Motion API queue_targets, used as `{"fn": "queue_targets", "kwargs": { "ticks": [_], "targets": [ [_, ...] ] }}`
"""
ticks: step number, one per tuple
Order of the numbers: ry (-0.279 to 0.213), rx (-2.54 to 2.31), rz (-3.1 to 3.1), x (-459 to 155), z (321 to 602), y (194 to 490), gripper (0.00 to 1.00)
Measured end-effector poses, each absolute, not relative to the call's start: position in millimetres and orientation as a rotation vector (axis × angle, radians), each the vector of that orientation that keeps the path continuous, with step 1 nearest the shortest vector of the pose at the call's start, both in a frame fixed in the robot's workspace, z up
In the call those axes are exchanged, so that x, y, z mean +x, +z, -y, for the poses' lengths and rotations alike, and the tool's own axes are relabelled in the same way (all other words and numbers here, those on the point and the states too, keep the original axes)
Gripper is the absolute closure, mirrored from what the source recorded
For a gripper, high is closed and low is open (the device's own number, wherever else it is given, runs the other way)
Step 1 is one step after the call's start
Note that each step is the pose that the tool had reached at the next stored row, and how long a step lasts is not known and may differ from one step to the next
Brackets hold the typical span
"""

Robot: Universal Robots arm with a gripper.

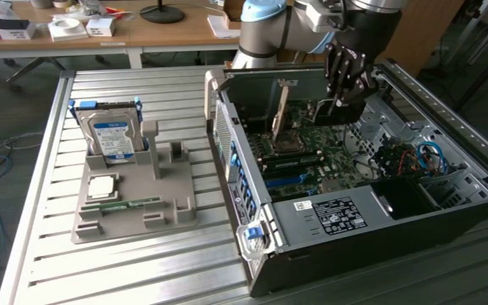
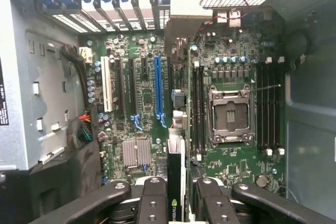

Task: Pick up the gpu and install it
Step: 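Insert the gpu into the slot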

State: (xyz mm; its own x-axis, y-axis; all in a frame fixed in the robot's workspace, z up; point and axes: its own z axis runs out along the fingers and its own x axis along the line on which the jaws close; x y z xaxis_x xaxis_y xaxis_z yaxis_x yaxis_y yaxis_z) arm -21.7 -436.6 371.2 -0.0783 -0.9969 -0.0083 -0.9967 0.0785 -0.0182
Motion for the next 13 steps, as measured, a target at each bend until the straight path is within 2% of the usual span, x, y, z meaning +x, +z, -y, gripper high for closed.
{"fn": "queue_targets", "kwargs": {
  "ticks": [13],
  "targets": [
    [-0.012, -2.12, -2.293, -26.3, 437.1, 362.7, 0.74]
  ]
}}
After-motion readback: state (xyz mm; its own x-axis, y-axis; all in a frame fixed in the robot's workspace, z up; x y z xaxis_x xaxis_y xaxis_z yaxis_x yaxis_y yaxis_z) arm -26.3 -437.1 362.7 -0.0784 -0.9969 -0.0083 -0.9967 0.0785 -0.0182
